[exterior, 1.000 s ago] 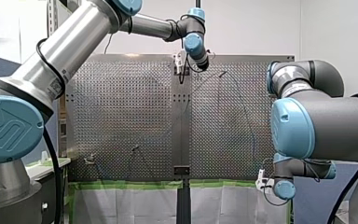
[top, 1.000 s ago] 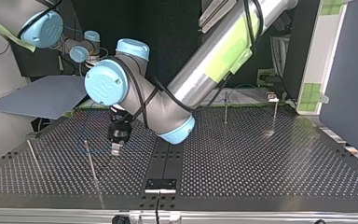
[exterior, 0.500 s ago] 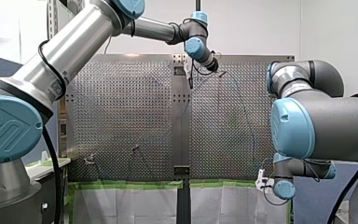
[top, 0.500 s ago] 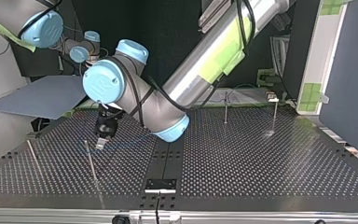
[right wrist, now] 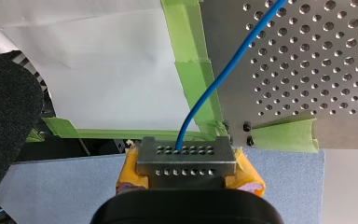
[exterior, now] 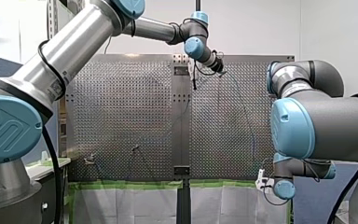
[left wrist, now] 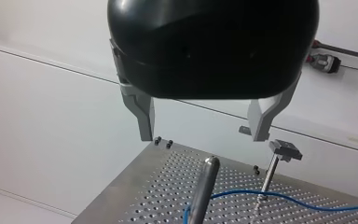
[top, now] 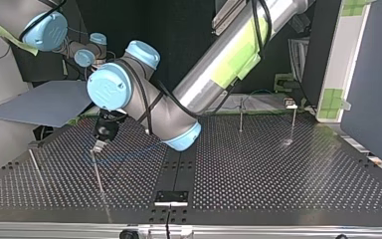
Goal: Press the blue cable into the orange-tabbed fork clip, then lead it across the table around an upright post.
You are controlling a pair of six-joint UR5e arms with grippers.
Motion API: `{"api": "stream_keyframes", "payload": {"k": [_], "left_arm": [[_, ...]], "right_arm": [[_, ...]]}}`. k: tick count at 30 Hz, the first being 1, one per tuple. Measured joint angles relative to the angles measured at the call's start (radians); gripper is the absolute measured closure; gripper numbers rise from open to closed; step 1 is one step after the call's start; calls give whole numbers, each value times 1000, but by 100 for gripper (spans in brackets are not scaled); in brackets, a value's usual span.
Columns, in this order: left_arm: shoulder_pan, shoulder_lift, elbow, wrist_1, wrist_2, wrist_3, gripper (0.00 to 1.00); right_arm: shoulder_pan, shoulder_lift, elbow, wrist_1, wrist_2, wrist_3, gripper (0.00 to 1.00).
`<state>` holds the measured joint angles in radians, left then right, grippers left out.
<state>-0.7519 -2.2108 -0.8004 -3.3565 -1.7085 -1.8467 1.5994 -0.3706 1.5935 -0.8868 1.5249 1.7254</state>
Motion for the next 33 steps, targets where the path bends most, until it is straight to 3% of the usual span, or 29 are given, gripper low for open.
{"api": "stream_keyframes", "payload": {"k": [7,15,22,33], "left_arm": [[2,0,0,-1,-19,-2,0],[-1,0,0,-2,-89,-2,0],[-1,1,0,-13,-119,10,0],[-1,1,-1,-29,-201,30,0]], "right_arm": [[0,0,0,0,0,-1,100],[2,0,0,0,0,-1,100],[3,0,0,0,0,-1,100],[4,0,0,0,0,-1,100]]}}
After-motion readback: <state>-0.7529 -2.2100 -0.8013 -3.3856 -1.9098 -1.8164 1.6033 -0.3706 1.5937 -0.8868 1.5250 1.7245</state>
